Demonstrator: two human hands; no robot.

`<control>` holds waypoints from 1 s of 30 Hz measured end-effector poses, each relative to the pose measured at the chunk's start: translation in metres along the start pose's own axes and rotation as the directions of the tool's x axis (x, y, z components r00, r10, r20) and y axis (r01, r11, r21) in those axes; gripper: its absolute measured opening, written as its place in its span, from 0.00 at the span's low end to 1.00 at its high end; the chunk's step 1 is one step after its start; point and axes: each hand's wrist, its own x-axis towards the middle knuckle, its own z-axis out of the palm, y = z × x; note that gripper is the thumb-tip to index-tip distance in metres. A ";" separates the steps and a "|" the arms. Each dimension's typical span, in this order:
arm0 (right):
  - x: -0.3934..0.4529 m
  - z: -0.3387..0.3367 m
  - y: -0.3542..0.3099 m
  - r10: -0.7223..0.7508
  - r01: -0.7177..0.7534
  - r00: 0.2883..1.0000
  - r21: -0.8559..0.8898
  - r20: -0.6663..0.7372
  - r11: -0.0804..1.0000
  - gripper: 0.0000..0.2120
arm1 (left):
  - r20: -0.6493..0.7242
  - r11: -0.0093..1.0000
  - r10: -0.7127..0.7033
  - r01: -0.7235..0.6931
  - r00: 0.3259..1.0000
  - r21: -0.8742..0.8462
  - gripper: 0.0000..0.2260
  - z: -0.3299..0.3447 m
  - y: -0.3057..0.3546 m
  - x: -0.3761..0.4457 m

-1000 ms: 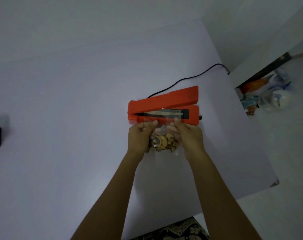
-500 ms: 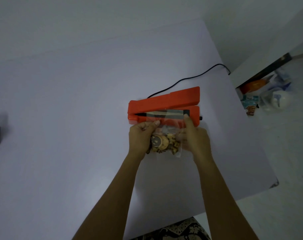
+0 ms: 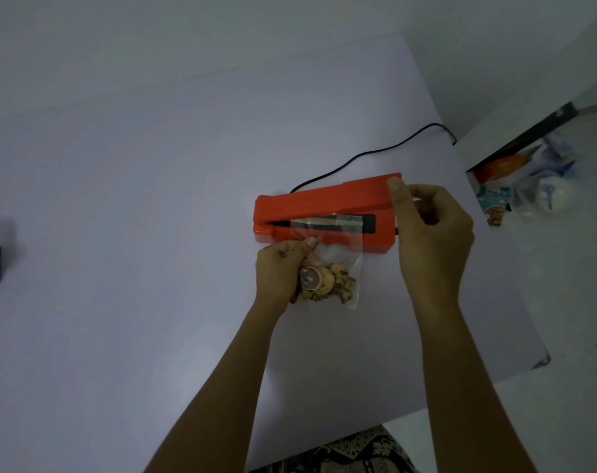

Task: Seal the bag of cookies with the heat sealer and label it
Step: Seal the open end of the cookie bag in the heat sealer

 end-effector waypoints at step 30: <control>0.021 -0.001 0.090 0.214 -0.194 0.971 -0.173 0.102 0.965 0.24 | 0.025 0.999 -0.013 0.014 1.000 -0.033 0.13 -0.003 -0.001 -0.006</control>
